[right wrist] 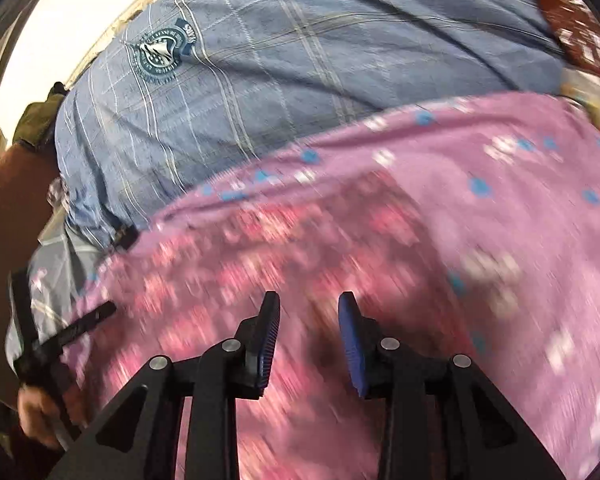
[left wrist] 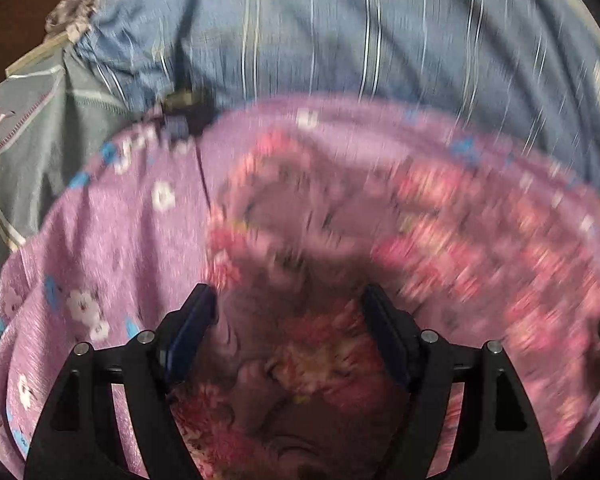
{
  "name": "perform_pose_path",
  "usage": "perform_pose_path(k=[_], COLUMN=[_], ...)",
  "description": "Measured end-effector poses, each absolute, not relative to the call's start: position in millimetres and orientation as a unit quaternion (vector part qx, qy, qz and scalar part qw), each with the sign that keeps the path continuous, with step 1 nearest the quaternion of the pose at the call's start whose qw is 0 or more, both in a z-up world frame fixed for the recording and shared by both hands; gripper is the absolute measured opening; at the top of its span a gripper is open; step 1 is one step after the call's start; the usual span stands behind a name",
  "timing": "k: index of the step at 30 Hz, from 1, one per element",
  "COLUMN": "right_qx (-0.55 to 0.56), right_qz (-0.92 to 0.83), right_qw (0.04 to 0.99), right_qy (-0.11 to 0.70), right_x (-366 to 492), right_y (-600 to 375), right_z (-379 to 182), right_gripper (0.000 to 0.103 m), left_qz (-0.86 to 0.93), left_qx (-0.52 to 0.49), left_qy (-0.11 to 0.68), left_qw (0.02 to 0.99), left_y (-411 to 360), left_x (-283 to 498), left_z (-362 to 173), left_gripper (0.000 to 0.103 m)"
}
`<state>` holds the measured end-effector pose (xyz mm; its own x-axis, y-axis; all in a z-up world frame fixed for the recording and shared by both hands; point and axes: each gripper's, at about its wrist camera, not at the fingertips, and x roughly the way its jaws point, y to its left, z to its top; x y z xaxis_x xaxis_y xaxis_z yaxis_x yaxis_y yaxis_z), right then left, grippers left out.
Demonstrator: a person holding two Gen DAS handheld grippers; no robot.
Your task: Fold small clothes
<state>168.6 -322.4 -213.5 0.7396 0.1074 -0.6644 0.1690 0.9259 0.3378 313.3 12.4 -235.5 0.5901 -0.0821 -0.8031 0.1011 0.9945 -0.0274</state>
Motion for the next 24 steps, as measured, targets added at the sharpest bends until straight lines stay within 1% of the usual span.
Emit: perform_pose_path(k=[1, 2, 3, 4, 5, 7, 11, 15, 19, 24], right_qx=[0.187, 0.186, 0.186, 0.183, 0.188, 0.215, 0.196, 0.207, 0.194, 0.190], right_qz=[-0.023, -0.026, -0.028, -0.032, -0.031, -0.011, 0.001, 0.001, -0.006, -0.003], right_qw=[0.907, 0.897, 0.893, 0.902, 0.896, 0.894, 0.914, 0.924, 0.931, 0.933], right_qy=[0.377, 0.399, 0.410, 0.390, 0.401, 0.394, 0.356, 0.322, 0.310, 0.305], right_x=[160, 159, 155, 148, 149, 145, 115, 75, 42, 6], right_y=[-323, -326, -327, -326, -325, -326, -325, -336, -335, -332], right_z=[-227, -240, -250, -244, -238, -225, -190, -167, -159, -143], right_gripper=[0.035, 0.035, 0.033, 0.036, 0.038, 0.037, 0.038, 0.040, 0.040, 0.040], left_qz=[-0.051, -0.047, -0.048, -0.048, -0.046, -0.037, -0.065, -0.075, -0.117, -0.176], left_qx=[0.011, 0.010, 0.006, -0.003, -0.008, -0.008, -0.011, 0.006, -0.010, 0.038], left_qy=[0.441, 0.430, 0.433, 0.433, 0.433, 0.430, 0.376, 0.337, 0.337, 0.330], left_qw=[0.896, 0.901, 0.900, 0.900, 0.900, 0.902, 0.924, 0.938, 0.934, 0.927], left_y=[13, 15, 16, 19, 21, 23, 22, 12, 1, -29], left_x=[310, 308, 309, 308, 306, 292, 243, 183, 124, 72], left_z=[-237, -237, -238, -237, -235, -228, -204, -189, -183, -157], left_gripper=[0.085, 0.087, 0.087, 0.087, 0.087, 0.087, 0.087, 0.087, 0.087, 0.087])
